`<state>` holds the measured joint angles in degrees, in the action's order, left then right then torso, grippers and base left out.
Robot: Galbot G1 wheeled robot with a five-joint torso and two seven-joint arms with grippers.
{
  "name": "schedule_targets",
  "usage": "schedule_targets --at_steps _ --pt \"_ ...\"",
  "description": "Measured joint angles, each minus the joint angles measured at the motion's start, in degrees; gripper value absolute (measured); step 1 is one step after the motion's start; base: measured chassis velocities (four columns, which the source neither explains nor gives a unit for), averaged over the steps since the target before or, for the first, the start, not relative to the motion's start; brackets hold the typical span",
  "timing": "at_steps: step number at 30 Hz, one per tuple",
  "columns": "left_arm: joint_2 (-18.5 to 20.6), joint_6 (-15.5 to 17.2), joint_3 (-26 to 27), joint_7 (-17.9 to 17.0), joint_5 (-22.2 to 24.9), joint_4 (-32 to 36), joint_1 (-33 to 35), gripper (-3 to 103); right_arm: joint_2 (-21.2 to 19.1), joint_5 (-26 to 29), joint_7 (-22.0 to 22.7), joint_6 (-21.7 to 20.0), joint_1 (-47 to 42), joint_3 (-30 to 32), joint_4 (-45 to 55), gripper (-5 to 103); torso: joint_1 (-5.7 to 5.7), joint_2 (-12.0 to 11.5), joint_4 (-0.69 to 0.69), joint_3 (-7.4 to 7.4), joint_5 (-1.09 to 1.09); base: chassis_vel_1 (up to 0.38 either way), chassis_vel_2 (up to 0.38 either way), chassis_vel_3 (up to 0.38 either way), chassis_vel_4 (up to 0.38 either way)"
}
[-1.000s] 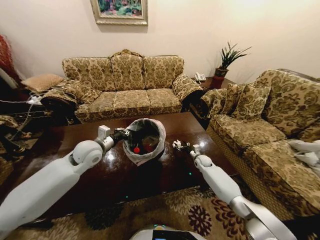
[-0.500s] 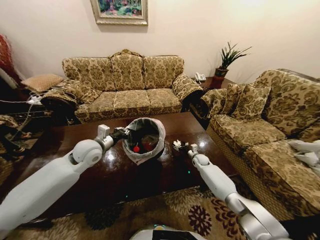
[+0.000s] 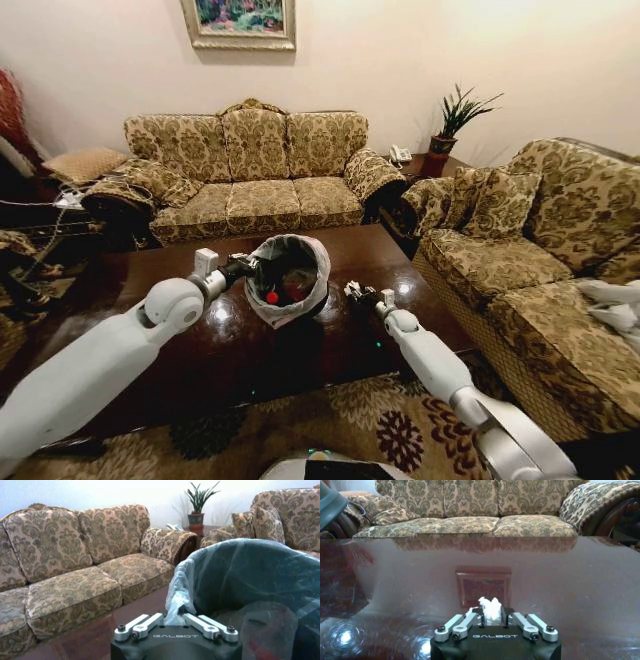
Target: Move to the front of the table and place the trash on the table into the trash bin.
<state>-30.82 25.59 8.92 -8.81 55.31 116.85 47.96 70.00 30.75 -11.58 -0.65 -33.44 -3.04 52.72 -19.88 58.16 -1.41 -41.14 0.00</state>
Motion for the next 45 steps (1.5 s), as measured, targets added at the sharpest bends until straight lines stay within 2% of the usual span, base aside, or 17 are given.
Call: schedule_targets --at_steps 3,9,12,13,16,17,19,20,23,27,31,37,41,43,45 --pt "-0.09 -0.04 0.00 0.02 -0.06 -0.01 0.04 2 -0.21 0.00 0.36 0.00 -0.22 -0.01 0.56 16 0.00 0.00 0.00 0.00 0.01 0.000 0.000 0.000 0.000" --pt "-0.43 -0.06 0.00 0.06 -0.15 -0.02 0.04 2 -2.28 0.35 2.12 -0.04 -0.98 0.37 5.91 19 0.00 0.00 0.00 0.00 0.01 0.000 0.000 0.000 0.000" --pt "-0.95 -0.06 -0.08 0.07 -0.24 0.09 0.12 2 -6.60 1.71 4.10 -0.88 -2.26 0.57 15.42 19 0.00 0.00 0.00 0.00 0.02 0.000 0.000 0.000 0.000" --pt "-0.95 -0.06 -0.08 0.07 -0.24 0.09 0.12 2 -6.60 1.71 4.10 -0.88 -2.26 0.57 15.42 19 0.00 0.00 0.00 0.00 0.02 0.000 0.000 0.000 0.000" --pt "-1.63 -0.06 -0.61 0.09 -0.45 0.09 0.08 2 -12.59 4.10 6.94 -2.28 -3.69 0.83 27.52 19 0.00 0.00 0.02 0.00 0.01 0.000 0.000 0.000 0.000" --pt "-1.63 -0.06 -0.61 0.09 -0.45 0.09 0.08 2 -12.59 4.10 6.94 -2.28 -3.69 0.83 27.52 19 0.00 0.00 0.02 0.00 0.01 0.000 0.000 0.000 0.000" --pt "-2.06 -0.07 -1.07 0.13 -0.88 0.01 0.04 2 -16.60 6.80 9.15 -3.98 -3.93 1.21 36.46 19 0.00 0.00 0.02 0.00 0.00 0.000 0.000 0.000 0.000" --pt "-2.06 -0.07 -1.07 0.13 -0.88 0.01 0.04 2 -16.60 6.80 9.15 -3.98 -3.93 1.21 36.46 19 0.00 0.00 0.02 0.00 0.00 0.000 0.000 0.000 0.000" --pt "-2.64 -0.03 -1.86 0.00 -1.31 0.00 0.05 2 -21.85 12.13 11.79 -7.50 -2.06 0.95 48.48 22 0.00 0.00 0.00 0.01 -0.02 0.000 0.000 0.000 0.000" --pt "-2.80 0.13 -2.12 -0.33 -1.34 0.29 0.10 2 -24.44 15.57 13.11 -9.69 0.08 -0.74 55.56 23 0.00 0.00 0.01 0.01 0.00 0.000 0.000 0.000 0.000" --pt "-2.24 0.16 -2.10 -0.42 -1.35 0.70 0.56 2 -24.77 17.93 14.68 -11.22 2.36 -4.04 59.71 25 0.00 0.00 0.02 0.01 0.02 0.000 0.000 0.000 0.000" --pt "-0.98 0.29 -2.03 -0.56 -1.35 1.37 1.00 2 -21.26 19.43 16.36 -12.08 10.21 -12.15 61.85 25 0.00 -0.01 -0.01 0.00 -0.01 0.000 0.000 0.000 0.000" --pt "-0.93 0.42 -2.04 -0.79 -1.31 1.33 1.00 2 -19.73 21.30 18.47 -13.96 12.57 -13.65 61.71 25 0.00 -0.01 -0.03 0.00 -0.03 0.000 0.000 0.000 0.000" --pt "-0.93 0.42 -1.79 -0.85 -1.31 1.23 1.19 2 -20.37 21.12 18.94 -14.07 11.56 -12.72 60.77 25 0.00 -0.02 -0.04 0.00 -0.01 0.000 0.000 0.000 0.000" --pt "-0.73 0.43 -0.08 -0.84 -1.36 0.87 2.06 2 -24.01 20.01 18.93 -14.06 7.52 -10.01 60.35 28 -0.01 -0.02 -0.01 -0.01 -0.01 0.000 0.000 0.000 0.000"
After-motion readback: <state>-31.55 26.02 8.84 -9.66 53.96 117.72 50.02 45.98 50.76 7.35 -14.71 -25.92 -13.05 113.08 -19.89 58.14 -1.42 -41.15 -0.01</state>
